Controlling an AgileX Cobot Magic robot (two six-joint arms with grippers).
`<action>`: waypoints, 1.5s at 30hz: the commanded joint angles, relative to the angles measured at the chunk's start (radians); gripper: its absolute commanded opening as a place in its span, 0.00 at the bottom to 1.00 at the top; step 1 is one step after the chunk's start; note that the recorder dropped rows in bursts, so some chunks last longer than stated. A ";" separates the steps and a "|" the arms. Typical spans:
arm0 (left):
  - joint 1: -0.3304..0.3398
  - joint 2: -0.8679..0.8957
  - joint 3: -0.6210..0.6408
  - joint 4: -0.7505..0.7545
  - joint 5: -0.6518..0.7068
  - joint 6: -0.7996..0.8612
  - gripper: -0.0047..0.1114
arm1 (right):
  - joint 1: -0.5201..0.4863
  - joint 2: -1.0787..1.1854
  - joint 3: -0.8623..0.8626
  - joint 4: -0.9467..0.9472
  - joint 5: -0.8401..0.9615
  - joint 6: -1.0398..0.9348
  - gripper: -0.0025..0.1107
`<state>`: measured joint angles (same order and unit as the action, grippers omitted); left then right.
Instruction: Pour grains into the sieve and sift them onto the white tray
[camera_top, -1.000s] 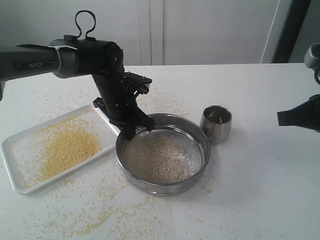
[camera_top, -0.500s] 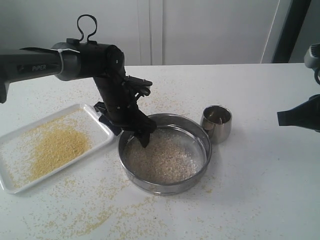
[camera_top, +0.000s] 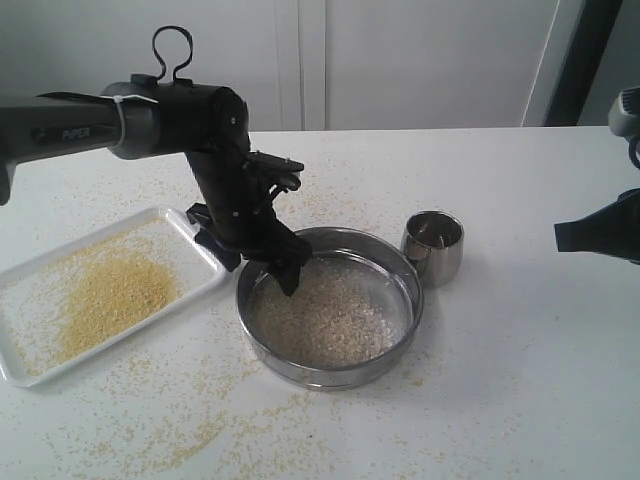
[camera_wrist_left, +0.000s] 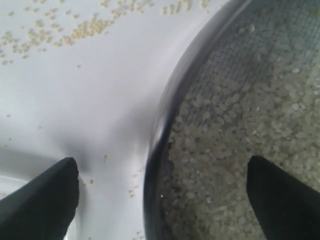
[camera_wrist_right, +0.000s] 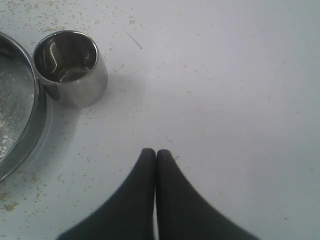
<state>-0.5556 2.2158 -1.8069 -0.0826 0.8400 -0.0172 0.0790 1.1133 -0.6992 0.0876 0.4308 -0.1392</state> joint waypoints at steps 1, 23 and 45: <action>-0.005 -0.030 -0.003 -0.007 0.044 -0.003 0.79 | -0.002 -0.005 0.004 -0.005 -0.013 0.004 0.02; -0.005 -0.174 -0.003 0.047 0.095 0.017 0.04 | -0.002 -0.005 0.004 -0.005 -0.011 0.004 0.02; 0.009 -0.339 0.137 0.183 0.201 -0.041 0.04 | -0.002 -0.005 0.004 -0.005 -0.013 0.004 0.02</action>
<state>-0.5556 1.9145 -1.6941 0.1008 1.0181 -0.0245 0.0790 1.1133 -0.6992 0.0876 0.4308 -0.1392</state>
